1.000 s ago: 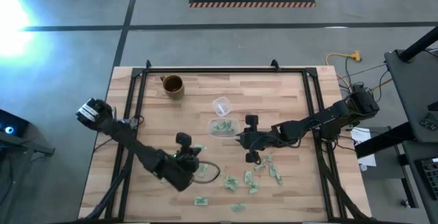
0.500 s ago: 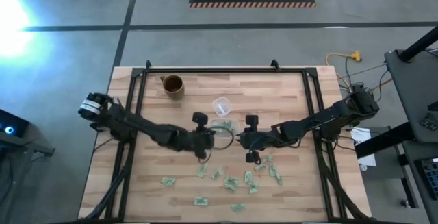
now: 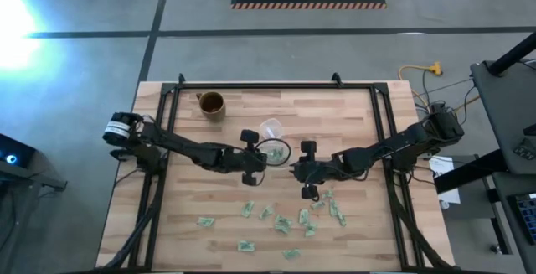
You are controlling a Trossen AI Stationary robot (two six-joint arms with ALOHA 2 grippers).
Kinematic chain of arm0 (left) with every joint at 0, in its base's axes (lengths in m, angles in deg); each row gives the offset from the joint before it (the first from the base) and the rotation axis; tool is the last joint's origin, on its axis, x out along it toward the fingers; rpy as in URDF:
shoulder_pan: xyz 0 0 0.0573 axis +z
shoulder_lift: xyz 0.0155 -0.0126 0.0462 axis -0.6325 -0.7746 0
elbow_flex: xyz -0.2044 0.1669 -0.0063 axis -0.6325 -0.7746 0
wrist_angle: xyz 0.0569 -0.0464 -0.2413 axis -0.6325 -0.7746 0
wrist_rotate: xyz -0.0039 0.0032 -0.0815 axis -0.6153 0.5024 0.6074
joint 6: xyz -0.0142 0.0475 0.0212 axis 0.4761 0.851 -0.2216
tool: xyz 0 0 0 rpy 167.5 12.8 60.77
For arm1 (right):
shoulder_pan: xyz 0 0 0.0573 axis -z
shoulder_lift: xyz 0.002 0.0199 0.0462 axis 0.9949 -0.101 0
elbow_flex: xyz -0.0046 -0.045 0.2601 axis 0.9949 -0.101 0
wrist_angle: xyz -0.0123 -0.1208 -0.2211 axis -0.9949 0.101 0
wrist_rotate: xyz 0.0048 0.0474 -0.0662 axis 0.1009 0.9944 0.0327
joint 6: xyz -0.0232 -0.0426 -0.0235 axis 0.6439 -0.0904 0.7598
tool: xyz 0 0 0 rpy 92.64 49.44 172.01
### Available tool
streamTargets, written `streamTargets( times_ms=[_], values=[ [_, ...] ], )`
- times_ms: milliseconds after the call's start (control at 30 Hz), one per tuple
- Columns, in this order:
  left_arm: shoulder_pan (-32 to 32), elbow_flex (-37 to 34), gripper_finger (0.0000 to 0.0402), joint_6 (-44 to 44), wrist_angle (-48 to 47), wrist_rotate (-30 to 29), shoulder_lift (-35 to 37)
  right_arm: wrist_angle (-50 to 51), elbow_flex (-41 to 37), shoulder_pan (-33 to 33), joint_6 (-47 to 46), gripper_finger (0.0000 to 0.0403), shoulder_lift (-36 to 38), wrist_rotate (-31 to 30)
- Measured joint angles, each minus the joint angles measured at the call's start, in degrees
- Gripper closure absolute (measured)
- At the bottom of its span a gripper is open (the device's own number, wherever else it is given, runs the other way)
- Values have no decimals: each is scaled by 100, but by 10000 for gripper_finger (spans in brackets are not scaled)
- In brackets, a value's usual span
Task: Pick and place Stevia / Truvia into bins
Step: Put the stevia packet into the bottom transparent container
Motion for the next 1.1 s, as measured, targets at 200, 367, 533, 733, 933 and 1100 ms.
streamTargets(
  times_ms=[200, 367, 533, 733, 933, 1100],
  values=[
    [2, 0, 401, 2, 46, 11, 0, -2, 0, 0, 0, 335, 0, 0],
    [2, 0, 401, 0, 105, 9, 0, -2, 0, 1, -2, 335, 0, 0],
    [1, 0, 401, 0, 107, 9, 0, -4, 0, 0, -2, 335, 0, 0],
    [9, 0, 395, 0, 107, 3, 0, -6, 0, 0, -3, 335, 0, 0],
    [9, 0, 345, -2, 127, -13, 0, -6, 0, 1, -66, 335, 0, 0],
    [-10, 0, 314, -12, 104, -20, 0, 10, 0, 2, -99, 335, 0, 158]
  ],
)
